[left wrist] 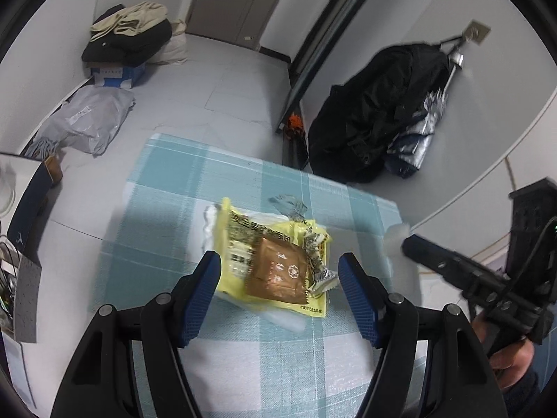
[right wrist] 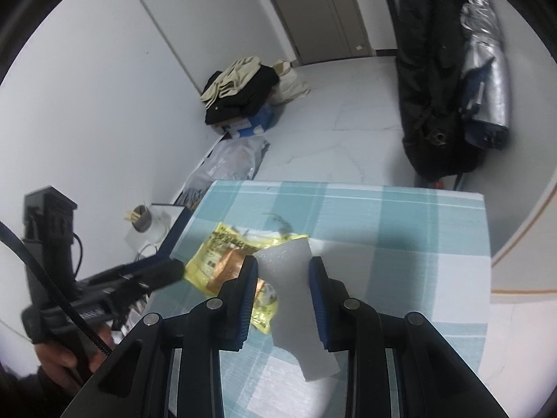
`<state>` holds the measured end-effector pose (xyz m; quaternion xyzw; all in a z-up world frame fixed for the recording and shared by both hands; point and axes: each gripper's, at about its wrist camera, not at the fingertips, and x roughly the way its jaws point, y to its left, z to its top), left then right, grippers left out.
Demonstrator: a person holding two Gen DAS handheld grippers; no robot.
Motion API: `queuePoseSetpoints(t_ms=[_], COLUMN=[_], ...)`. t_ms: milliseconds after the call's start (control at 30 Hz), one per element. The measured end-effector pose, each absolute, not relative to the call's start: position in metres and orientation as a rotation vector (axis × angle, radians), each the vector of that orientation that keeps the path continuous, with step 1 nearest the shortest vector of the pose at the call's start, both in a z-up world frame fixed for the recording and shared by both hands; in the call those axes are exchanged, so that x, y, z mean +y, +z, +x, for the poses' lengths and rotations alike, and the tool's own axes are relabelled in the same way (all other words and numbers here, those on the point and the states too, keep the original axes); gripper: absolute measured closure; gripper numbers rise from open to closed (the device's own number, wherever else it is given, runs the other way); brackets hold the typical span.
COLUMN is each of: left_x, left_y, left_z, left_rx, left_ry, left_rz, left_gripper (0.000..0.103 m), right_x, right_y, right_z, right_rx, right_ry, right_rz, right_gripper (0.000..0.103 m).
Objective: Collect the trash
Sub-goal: 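Lower the left gripper onto the brown packet on the yellow wrapper and close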
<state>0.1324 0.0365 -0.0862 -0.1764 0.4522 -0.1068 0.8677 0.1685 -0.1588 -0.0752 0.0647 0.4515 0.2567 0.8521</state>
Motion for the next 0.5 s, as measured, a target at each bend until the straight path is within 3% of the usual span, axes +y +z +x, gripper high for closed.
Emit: queuePoseSetpoints(t_ms=[500], left_x=[-0.010], left_y=[-0.120], left_z=[0.147], left_rx=[1.088], left_ry=[-0.147], left_rz=[-0.110], left_gripper=[0.037], right_x=[-0.199], right_y=[-0.068], right_z=[0.163], right_rx=[0.943], right_ry=[0.540], right_rz=[0.184], right_gripper=[0.074])
